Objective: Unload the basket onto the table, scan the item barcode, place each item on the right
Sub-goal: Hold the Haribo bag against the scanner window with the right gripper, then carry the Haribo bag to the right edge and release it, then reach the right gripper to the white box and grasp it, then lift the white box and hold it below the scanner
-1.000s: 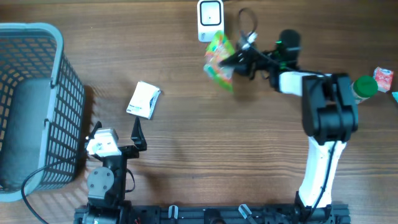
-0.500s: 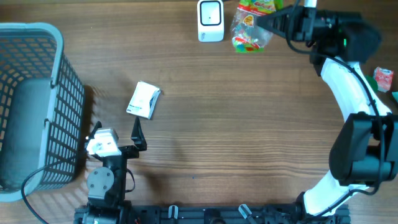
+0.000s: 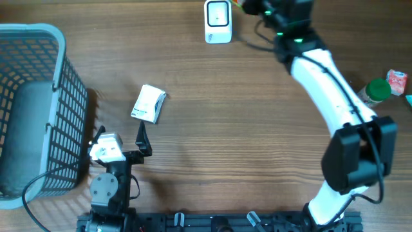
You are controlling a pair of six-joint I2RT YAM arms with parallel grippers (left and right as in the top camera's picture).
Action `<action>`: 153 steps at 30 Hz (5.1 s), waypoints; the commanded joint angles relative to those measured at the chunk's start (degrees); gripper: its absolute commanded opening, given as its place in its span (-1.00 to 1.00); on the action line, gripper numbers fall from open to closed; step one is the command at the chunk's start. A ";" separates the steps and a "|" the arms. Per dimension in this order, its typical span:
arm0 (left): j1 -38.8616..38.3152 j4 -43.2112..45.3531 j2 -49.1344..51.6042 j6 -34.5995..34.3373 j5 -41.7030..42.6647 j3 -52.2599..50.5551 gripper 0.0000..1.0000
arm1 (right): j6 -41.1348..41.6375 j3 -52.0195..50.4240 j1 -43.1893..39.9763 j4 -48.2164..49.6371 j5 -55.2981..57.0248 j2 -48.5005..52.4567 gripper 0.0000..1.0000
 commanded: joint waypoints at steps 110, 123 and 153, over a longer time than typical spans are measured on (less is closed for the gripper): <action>-0.22 0.35 -0.17 -0.55 -0.55 -0.42 1.00 | -8.87 19.89 31.78 -30.60 -22.45 32.92 -0.91; -0.22 0.35 -0.17 -0.55 -0.52 -0.42 1.00 | -8.87 20.06 30.51 -53.33 2.45 31.43 -0.91; -0.22 0.35 -0.17 -0.55 -0.55 -0.42 1.00 | 7.23 17.84 12.79 -68.11 0.90 21.99 0.99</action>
